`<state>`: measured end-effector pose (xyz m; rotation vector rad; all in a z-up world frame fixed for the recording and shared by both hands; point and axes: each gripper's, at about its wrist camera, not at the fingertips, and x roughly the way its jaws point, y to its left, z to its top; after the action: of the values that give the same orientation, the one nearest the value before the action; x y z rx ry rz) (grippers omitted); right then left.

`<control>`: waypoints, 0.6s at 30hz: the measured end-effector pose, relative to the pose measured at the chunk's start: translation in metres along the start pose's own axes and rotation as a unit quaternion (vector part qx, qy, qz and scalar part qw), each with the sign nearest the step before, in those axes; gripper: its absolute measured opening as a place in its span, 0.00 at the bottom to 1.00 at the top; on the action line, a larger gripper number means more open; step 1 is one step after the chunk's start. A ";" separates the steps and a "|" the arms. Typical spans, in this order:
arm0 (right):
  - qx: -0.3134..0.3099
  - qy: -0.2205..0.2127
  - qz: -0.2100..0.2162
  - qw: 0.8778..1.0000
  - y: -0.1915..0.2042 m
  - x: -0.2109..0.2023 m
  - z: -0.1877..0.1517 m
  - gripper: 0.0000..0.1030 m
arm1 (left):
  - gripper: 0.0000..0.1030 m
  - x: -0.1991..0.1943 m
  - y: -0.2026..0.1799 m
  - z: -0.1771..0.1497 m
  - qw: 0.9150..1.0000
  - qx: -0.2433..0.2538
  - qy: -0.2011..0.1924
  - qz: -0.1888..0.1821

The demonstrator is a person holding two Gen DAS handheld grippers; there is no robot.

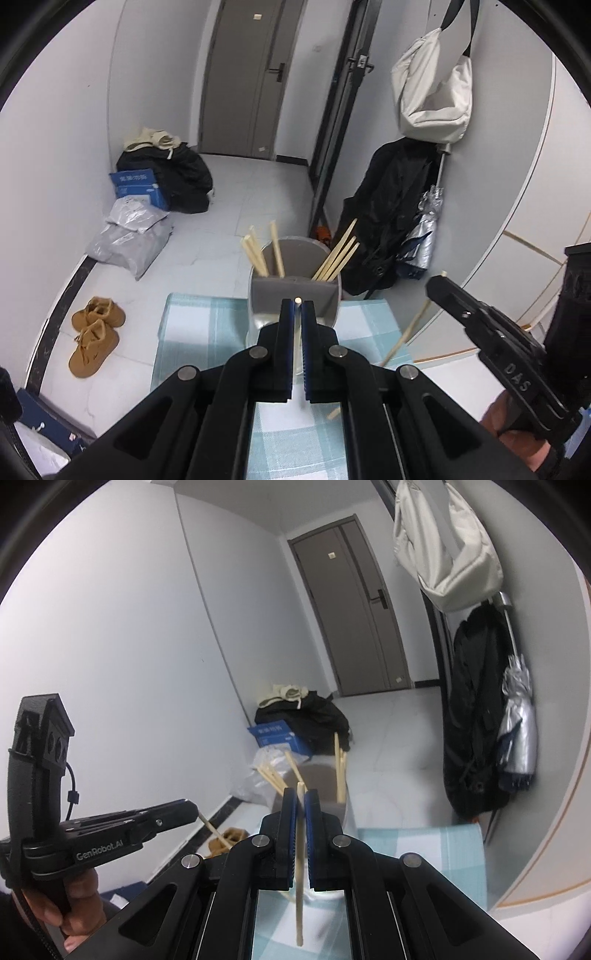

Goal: Organize utensils
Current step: 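Raise both held chopsticks over the holder opening, then lower both chopsticks into the holder and open both tools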

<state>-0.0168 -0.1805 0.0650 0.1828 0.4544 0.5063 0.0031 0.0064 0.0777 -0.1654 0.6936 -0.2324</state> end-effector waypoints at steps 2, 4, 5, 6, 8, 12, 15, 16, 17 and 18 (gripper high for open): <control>-0.001 -0.002 0.002 1.000 0.001 0.002 0.006 0.04 | 0.00 -0.002 -0.002 0.007 1.000 0.003 -0.001 -0.007; -0.002 -0.008 0.003 1.000 0.002 0.004 0.015 0.04 | 0.00 -0.007 -0.005 0.018 1.000 0.006 -0.004 -0.012; -0.001 -0.011 0.005 1.000 0.002 0.005 0.020 0.04 | 0.00 -0.007 -0.007 0.020 1.000 0.006 -0.005 -0.014; 0.001 -0.013 0.006 1.000 0.002 0.006 0.023 0.04 | 0.00 -0.010 -0.009 0.024 1.000 0.010 -0.010 -0.012; 0.002 -0.017 0.008 1.000 0.003 0.007 0.031 0.04 | 0.00 -0.013 -0.012 0.032 1.000 0.015 -0.015 -0.012; 0.002 -0.026 0.013 1.000 0.003 0.011 0.046 0.04 | 0.00 -0.015 -0.016 0.045 0.999 0.020 -0.023 -0.015; 0.002 -0.035 0.018 0.999 0.004 0.014 0.059 0.04 | 0.00 -0.013 -0.018 0.054 0.999 0.019 -0.026 -0.015; 0.002 -0.036 0.019 0.999 0.005 0.015 0.062 0.04 | 0.00 -0.012 -0.018 0.057 0.999 0.020 -0.027 -0.015; 0.002 -0.038 0.020 0.999 0.005 0.016 0.066 0.04 | 0.00 -0.011 -0.020 0.060 0.999 0.021 -0.028 -0.014; 0.002 -0.041 0.023 0.999 0.006 0.018 0.070 0.04 | 0.00 -0.011 -0.020 0.063 0.999 0.022 -0.030 -0.014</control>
<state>0.0271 -0.1708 0.1223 0.2169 0.3709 0.5412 0.0332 -0.0052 0.1366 -0.1399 0.6274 -0.2676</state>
